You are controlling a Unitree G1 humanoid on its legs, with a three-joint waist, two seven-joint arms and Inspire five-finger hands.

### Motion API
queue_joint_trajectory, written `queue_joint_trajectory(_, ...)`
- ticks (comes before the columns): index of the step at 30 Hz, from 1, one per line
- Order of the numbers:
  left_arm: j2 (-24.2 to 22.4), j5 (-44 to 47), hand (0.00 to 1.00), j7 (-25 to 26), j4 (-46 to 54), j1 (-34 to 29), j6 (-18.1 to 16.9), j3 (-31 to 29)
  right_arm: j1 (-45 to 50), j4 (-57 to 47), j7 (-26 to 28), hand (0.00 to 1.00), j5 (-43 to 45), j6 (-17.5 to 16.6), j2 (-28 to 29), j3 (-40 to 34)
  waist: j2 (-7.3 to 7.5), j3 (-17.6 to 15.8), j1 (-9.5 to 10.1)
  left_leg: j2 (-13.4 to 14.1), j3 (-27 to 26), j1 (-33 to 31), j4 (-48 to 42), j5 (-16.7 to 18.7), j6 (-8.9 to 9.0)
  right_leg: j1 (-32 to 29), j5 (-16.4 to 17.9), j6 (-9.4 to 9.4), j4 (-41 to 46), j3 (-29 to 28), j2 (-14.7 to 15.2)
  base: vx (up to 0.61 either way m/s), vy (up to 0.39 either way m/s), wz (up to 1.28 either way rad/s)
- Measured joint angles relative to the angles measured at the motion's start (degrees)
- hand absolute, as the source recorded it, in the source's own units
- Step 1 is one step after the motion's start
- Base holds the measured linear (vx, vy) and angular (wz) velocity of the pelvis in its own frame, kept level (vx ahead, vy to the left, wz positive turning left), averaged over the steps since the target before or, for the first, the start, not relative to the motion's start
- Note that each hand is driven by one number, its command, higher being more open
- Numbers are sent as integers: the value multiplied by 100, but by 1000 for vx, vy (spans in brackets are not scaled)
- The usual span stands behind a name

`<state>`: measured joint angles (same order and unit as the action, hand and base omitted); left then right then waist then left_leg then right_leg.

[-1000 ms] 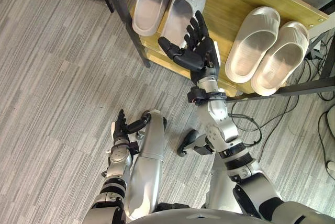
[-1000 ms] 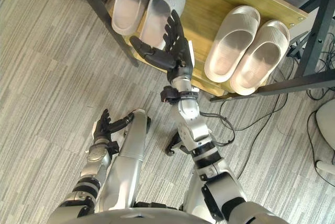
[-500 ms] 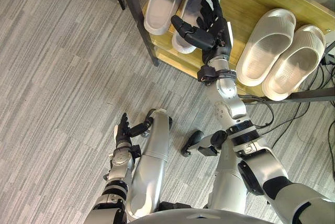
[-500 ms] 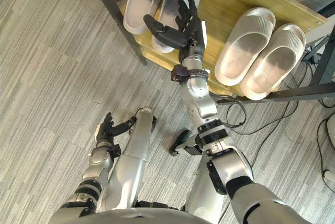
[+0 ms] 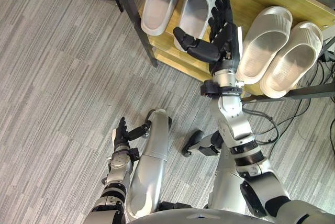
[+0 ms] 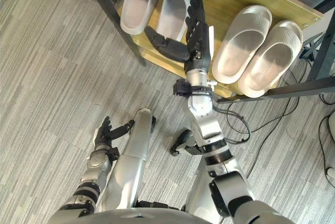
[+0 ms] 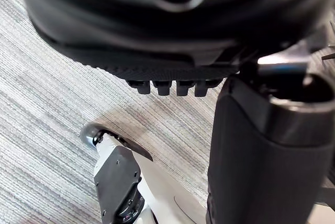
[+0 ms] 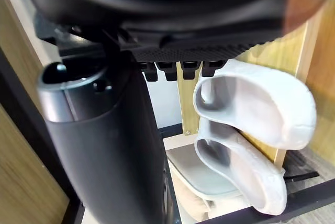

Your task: Organize the slippers on the shoe rack

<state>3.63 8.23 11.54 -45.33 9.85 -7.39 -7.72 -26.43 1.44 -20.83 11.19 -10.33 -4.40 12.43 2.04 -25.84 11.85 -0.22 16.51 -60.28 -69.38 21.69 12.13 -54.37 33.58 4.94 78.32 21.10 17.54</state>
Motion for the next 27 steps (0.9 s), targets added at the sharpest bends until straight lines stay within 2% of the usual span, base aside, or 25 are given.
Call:
queue_joint_trajectory(10,2,-2,100,77,4,-27,5,-49,667,-93,-302,100,-339,10,451,-130,-2,-3,-72,27,-41,4,16,3,0,0,-6,-11,-33,-23,-19,8,6,0)
queue_joint_trajectory(16,5,-2,100,93,2,-30,3,-50,697,-19,-189,100,-167,10,449,-235,0,-5,-73,37,-41,4,17,4,1,0,-9,-16,-39,-23,-29,6,4,0)
queue_joint_trajectory(27,6,0,100,21,1,-38,-9,-46,-267,921,219,100,694,1,96,-178,4,-24,-33,13,-23,-28,29,2,3,-1,-9,-17,-48,19,1,3,2,1)
